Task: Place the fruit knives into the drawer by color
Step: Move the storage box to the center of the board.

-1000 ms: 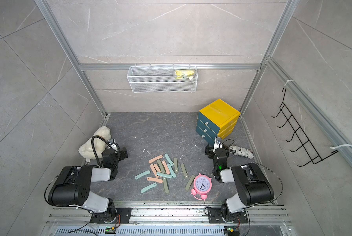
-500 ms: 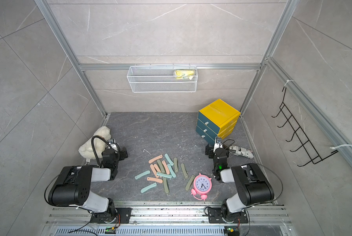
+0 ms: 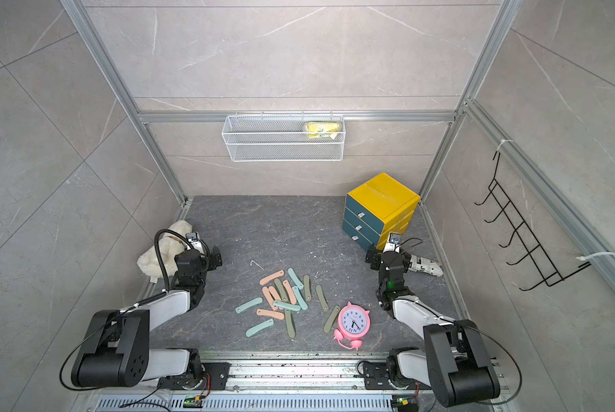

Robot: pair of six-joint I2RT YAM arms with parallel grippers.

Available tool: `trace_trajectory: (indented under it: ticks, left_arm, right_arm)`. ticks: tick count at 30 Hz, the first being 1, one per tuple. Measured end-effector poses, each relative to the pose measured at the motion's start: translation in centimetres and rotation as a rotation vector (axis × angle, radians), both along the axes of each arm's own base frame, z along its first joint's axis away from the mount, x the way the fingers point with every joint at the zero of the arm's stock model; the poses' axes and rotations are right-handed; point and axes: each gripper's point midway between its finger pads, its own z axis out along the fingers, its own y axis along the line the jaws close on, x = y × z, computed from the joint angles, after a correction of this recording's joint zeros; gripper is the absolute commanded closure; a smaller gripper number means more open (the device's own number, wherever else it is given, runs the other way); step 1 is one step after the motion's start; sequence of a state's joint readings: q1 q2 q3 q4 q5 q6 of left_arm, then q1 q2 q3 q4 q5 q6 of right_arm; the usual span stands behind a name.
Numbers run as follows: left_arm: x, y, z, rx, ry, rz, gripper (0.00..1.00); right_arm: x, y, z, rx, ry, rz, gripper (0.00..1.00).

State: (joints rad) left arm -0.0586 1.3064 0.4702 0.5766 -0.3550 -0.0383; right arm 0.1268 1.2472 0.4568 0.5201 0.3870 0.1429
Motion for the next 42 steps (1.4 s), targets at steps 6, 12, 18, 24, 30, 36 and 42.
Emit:
trace_trajectory:
  ticks: [6,12,18,24,30,36,42]
  left_arm:
    - [0.7,0.6,5.5,-0.151,-0.145,0.098,0.00]
    - [0.6,1.7,10.3,-0.410,-0.215,0.231,0.00]
    - [0.8,0.0,10.7,-0.597,-0.184,0.161,0.00]
    - [1.9,-4.1,10.4,-0.733,-0.056,-0.011,0.07]
    - [4.0,-9.9,12.0,-0.806,0.051,-0.223,0.08]
    - [4.1,-17.0,10.4,-0.846,0.203,-0.422,0.06]
    - [4.0,-19.9,9.0,-0.870,0.296,-0.516,0.05]
  right_arm:
    - [-0.1,-4.0,3.2,0.156,0.127,-0.372,0.00]
    - [-1.9,-4.3,3.7,0.233,0.137,-0.409,0.00]
    - [-0.8,-4.3,5.4,0.401,0.171,-0.302,0.00]
    - [1.9,-4.8,9.2,0.550,0.129,-0.212,0.00]
    - [4.8,-8.2,9.6,0.676,0.119,-0.254,0.00]
    - [9.2,-9.5,8.8,0.735,0.153,-0.215,0.01]
    - [11.7,-10.1,8.7,0.706,0.163,-0.170,0.00]
